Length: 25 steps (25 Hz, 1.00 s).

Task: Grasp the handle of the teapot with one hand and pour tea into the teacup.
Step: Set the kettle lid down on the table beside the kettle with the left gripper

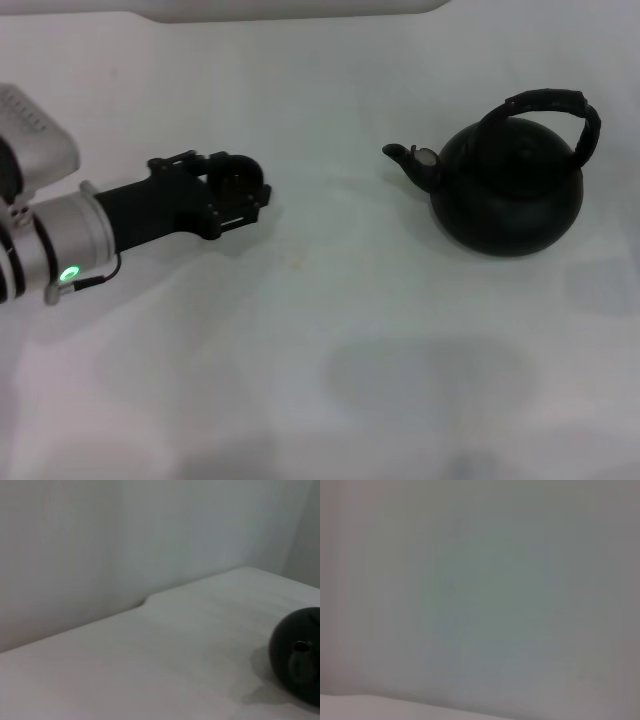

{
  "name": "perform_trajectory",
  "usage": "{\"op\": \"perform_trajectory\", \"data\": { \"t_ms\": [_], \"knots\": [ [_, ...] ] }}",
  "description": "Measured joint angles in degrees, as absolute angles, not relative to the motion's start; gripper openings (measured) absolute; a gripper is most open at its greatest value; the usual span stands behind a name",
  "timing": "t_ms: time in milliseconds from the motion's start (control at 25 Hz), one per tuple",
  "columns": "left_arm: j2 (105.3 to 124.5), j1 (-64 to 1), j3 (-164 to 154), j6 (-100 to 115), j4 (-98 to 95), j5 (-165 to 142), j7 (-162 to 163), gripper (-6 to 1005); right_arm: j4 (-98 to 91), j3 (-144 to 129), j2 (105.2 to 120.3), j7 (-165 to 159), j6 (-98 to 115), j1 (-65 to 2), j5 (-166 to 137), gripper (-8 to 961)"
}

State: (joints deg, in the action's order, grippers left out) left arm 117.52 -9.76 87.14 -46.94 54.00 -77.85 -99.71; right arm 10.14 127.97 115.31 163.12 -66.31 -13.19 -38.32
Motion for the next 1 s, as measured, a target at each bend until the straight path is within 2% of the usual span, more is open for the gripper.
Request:
{"op": "perform_trajectory", "data": {
  "t_ms": [160,1000],
  "knots": [
    [117.56,-14.6,88.8,-50.7,50.2,-81.1,-98.9,707,10.1,128.0,115.31,163.1,-66.4,-13.2,-38.4,546],
    [118.17,-28.1,88.9,-53.0,36.7,-86.1,-98.4,707,10.2,127.1,115.31,163.6,-66.3,-14.2,-38.4,542]
  ]
}}
